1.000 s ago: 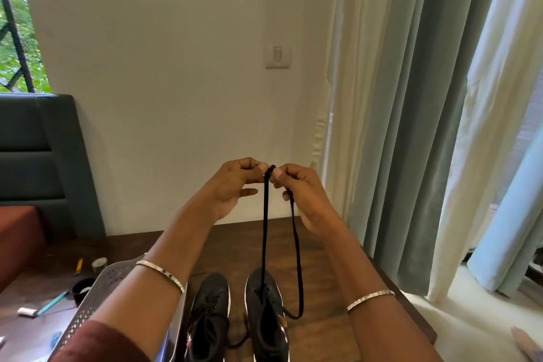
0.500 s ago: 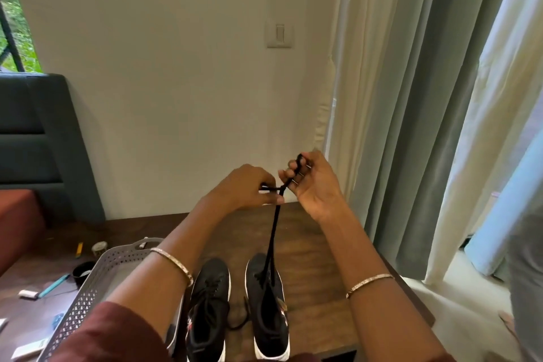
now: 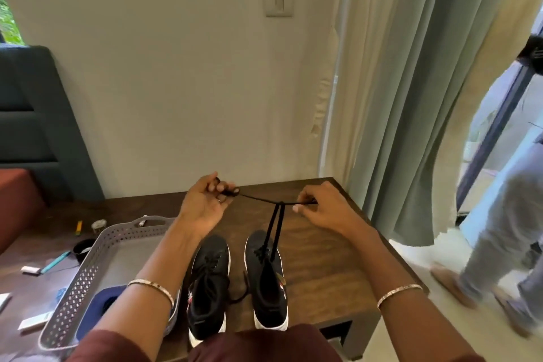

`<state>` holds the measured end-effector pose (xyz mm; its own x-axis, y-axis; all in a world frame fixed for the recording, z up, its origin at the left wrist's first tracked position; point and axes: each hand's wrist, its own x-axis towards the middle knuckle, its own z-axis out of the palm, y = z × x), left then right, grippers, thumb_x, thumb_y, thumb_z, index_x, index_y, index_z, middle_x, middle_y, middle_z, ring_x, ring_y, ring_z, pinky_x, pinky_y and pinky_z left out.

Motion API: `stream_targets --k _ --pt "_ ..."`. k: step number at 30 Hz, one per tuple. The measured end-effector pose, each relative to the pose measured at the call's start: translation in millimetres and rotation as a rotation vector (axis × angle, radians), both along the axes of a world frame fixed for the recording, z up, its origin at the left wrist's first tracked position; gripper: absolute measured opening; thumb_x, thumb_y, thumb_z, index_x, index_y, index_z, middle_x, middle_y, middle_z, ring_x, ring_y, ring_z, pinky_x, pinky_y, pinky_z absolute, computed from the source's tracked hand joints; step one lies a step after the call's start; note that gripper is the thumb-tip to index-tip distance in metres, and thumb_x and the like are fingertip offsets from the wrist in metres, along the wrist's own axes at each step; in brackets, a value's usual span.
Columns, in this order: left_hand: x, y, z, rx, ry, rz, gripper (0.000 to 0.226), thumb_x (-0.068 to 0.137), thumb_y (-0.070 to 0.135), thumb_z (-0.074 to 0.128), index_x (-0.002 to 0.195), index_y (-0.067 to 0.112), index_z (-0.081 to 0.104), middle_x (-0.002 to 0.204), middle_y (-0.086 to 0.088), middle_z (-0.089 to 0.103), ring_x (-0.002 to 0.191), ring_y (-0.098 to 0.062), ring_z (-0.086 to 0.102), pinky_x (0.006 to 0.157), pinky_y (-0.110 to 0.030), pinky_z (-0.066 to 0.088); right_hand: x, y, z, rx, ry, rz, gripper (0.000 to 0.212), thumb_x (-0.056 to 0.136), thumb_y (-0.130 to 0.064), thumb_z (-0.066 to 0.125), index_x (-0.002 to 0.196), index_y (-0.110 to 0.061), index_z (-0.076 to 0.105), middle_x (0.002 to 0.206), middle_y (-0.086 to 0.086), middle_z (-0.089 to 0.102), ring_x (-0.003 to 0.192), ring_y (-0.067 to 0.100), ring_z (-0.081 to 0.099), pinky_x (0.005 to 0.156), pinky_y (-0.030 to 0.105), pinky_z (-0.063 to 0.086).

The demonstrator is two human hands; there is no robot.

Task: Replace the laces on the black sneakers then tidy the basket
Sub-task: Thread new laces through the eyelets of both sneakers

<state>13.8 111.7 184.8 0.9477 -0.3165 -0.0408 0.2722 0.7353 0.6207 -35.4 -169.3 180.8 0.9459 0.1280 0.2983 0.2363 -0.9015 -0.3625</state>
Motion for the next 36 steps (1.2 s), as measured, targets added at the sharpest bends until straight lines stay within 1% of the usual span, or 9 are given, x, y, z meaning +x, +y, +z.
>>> stream_targets --k 4,7,10,14,18,23,30,33,36 --pt "-3.5 -25.2 5.7 0.401 -0.152 -0.004 0.039 0.083 0.024 0.067 0.063 0.023 0.035 0.051 0.007 0.027 0.04 -0.008 0.023 0.041 -0.022 0.028 5.2 18.4 5.9 0.15 0.044 -0.022 0.02 0.093 -0.037 0.065 0.085 -0.021 0.071 0.081 -0.007 0.068 0.075 0.004 0.058 0.066 0.02 0.04" --pt "-2.5 -38.9 4.0 1.231 -0.778 0.139 0.039 0.083 0.026 0.076 0.064 0.018 0.042 0.055 0.004 0.039 0.047 -0.01 0.034 0.047 -0.02 0.03 5.0 36.3 7.7 0.341 0.0 -0.023 0.02 0.095 -0.035 0.064 0.085 -0.019 0.071 0.08 -0.008 0.069 0.074 0.0 0.059 0.062 0.01 0.039" --pt "-0.3 -47.4 -5.6 1.585 -1.081 0.161 0.038 0.078 0.035 0.078 0.068 0.025 0.043 0.062 0.008 0.051 0.057 -0.008 0.047 0.057 -0.026 0.038 6.1 51.3 -8.2 0.634 0.036 -0.027 0.028 0.098 -0.035 0.06 0.079 -0.015 0.067 0.077 -0.002 0.067 0.073 0.01 0.058 0.069 0.02 0.041" --pt "3.0 -44.4 -30.5 1.578 -1.054 0.177 0.033 0.086 0.025 0.07 0.069 0.028 0.042 0.062 0.009 0.051 0.058 -0.009 0.05 0.058 -0.029 0.038 -0.3 58.9 -35.9 1.534 0.296 0.07 0.029 0.103 -0.024 0.05 0.075 -0.016 0.056 0.101 0.006 0.074 0.082 0.012 0.061 0.064 0.027 0.035" --pt "2.7 -23.8 -67.1 1.329 -0.739 0.079 0.039 0.083 0.012 0.072 0.066 0.02 0.037 0.06 0.009 0.039 0.057 -0.008 0.038 0.057 -0.025 0.03 -1.2 30.3 -72.9 2.127 0.362 -0.065 0.03 0.098 -0.022 0.048 0.068 -0.022 0.041 0.056 -0.005 0.043 0.052 0.011 0.051 0.045 0.024 0.032" --pt "9.5 18.6 -111.3 1.225 -0.188 0.101 0.024 0.084 -0.001 0.066 0.072 0.009 0.047 0.063 -0.003 0.047 0.057 -0.015 0.044 0.047 -0.021 0.033 -7.5 -26.5 -107.3 1.548 0.237 -0.489 0.031 0.096 -0.022 0.058 0.071 -0.021 0.039 0.059 -0.004 0.03 0.044 0.008 0.03 0.042 0.025 0.022" --pt "16.9 13.1 -117.6 1.341 -0.328 0.019 0.008 0.097 0.023 0.06 0.104 0.027 0.063 0.085 0.009 0.063 0.057 -0.01 0.051 0.05 -0.021 0.04 -2.8 -15.5 -104.9 0.419 0.289 -0.157 0.054 0.085 -0.048 0.073 0.13 -0.033 0.047 0.1 -0.013 0.059 0.082 0.008 0.059 0.072 0.026 0.046" --pt "14.7 5.9 -111.5 1.29 -0.296 -0.096 0.03 0.102 0.023 0.047 0.091 0.03 0.075 0.058 0.008 0.051 0.046 -0.008 0.037 0.047 -0.024 0.026 4.4 -8.4 -102.7 -0.034 0.453 -0.015 0.037 0.081 -0.063 0.068 0.102 -0.033 0.072 0.094 -0.013 0.068 0.082 0.009 0.062 0.072 0.029 0.049" --pt "5.3 -4.2 -107.2 1.033 -0.173 -0.11 0.04 0.103 0.017 0.039 0.082 0.015 0.074 0.072 0.007 0.067 0.067 -0.013 0.055 0.057 -0.028 0.034 4.9 -2.5 -105.6 0.119 0.445 0.009 0.025 0.091 -0.044 0.068 0.069 -0.031 0.07 0.076 -0.004 0.065 0.071 0.014 0.058 0.069 0.031 0.045"
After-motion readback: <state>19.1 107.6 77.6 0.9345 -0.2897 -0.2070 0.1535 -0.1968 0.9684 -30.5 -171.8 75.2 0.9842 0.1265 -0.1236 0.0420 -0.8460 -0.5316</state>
